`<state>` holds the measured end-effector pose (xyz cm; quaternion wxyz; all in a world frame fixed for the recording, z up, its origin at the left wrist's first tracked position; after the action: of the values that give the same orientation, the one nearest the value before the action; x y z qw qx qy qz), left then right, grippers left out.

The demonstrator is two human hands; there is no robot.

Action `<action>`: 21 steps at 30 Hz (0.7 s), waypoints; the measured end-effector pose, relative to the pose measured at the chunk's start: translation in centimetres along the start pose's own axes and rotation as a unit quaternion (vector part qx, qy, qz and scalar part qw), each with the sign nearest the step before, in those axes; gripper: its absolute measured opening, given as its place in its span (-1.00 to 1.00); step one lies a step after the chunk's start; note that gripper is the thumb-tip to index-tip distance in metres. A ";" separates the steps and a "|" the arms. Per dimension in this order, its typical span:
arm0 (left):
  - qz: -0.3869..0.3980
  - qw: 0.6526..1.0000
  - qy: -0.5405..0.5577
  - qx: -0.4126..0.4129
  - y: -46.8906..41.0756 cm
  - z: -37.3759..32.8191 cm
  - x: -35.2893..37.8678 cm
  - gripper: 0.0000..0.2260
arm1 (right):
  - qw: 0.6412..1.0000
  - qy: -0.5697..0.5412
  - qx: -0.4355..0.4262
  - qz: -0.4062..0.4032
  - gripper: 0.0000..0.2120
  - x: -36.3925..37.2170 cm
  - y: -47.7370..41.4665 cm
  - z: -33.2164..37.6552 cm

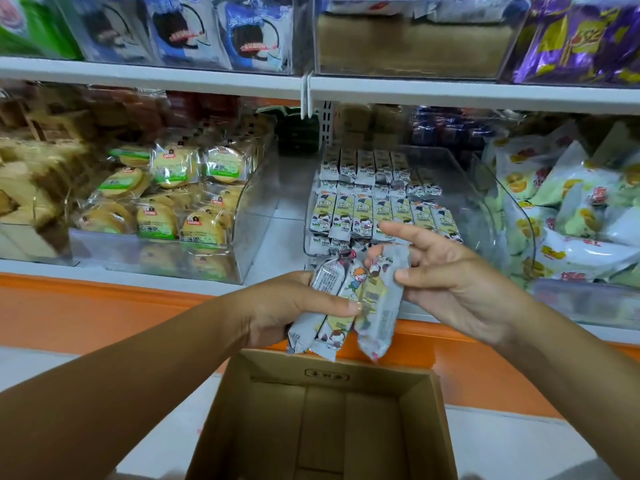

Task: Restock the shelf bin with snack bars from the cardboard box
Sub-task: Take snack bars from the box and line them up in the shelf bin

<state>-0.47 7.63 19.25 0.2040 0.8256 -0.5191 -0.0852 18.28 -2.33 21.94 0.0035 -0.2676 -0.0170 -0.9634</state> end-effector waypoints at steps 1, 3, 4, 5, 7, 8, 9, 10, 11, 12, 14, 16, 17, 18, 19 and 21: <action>0.003 1.000 0.005 0.005 -0.1 -0.1 0.2 -0.66 | 1.000 -0.004 0.003 -0.003 -0.37 0.1 -0.1 0.1; 0.002 1.000 0.015 0.015 -0.2 -0.2 0.5 -0.63 | 1.000 -0.011 -0.004 -0.015 -0.40 0.2 -0.3 0.3; 0.000 1.000 0.022 0.018 -0.2 -0.3 0.5 -0.60 | 1.000 -0.021 -0.008 -0.020 -0.42 0.2 -0.4 0.3; -0.001 0.999 0.028 0.021 -0.2 -0.4 0.5 -0.58 | 0.999 -0.034 -0.012 -0.024 -0.44 0.2 -0.4 0.4; 0.000 0.999 0.031 0.026 -0.3 -0.4 0.5 -0.55 | 0.998 -0.055 -0.015 -0.026 -0.46 0.2 -0.4 0.5; 0.000 0.999 0.033 0.029 -0.3 -0.5 0.6 -0.55 | 0.998 -0.063 -0.017 -0.026 -0.46 0.2 -0.4 0.5; -0.001 0.999 0.037 0.031 -0.4 -0.5 0.7 -0.54 | 0.997 -0.069 -0.019 -0.026 -0.45 0.2 -0.4 0.5; -0.003 0.999 0.043 0.032 -0.4 -0.5 0.8 -0.55 | 0.997 -0.072 -0.022 -0.026 -0.43 0.3 -0.3 0.5; -0.005 0.998 0.047 0.033 -0.4 -0.5 0.9 -0.55 | 0.997 -0.072 -0.025 -0.027 -0.42 0.3 -0.3 0.5; -0.008 0.998 0.047 0.033 -0.4 -0.6 1.0 -0.56 | 0.997 -0.069 -0.028 -0.025 -0.41 0.4 -0.2 0.4; -0.015 0.999 0.032 0.033 -0.3 -0.8 1.0 -0.56 | 0.999 -0.024 -0.035 -0.021 -0.45 0.5 0.1 0.6; -0.021 0.999 0.013 0.036 -0.1 -1.0 0.9 -0.55 | 0.994 0.100 -0.044 -0.022 -0.53 0.6 0.7 1.4; -0.024 0.999 0.006 0.038 0.0 -1.1 0.8 -0.57 | 0.985 0.165 -0.046 -0.018 -0.56 0.6 1.0 1.9; -0.028 0.999 0.005 0.039 0.2 -1.2 0.8 -0.60 | 0.975 0.218 -0.046 -0.011 -0.57 0.5 1.4 2.3; -0.033 0.999 0.005 0.038 0.4 -1.3 0.7 -0.64 | 0.965 0.260 -0.042 0.000 -0.57 0.5 1.8 2.7; -0.052 0.998 0.000 0.038 0.8 -1.6 0.5 -0.65 | 0.952 0.303 -0.034 0.006 -0.61 0.4 2.4 3.3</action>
<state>-0.34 7.27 21.05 0.1675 0.8586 -0.4785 -0.0760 19.71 -4.60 25.07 0.0052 0.0369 0.0188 -0.9991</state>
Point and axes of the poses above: each hand's wrist, its own y-axis away from the middle knuckle, its own x-axis out of the palm, z = x × y, the point moved 1 cm from there along -y, towards the middle knuckle, and after that the axes turned 8 degrees about -y, right-handed, at the moved point
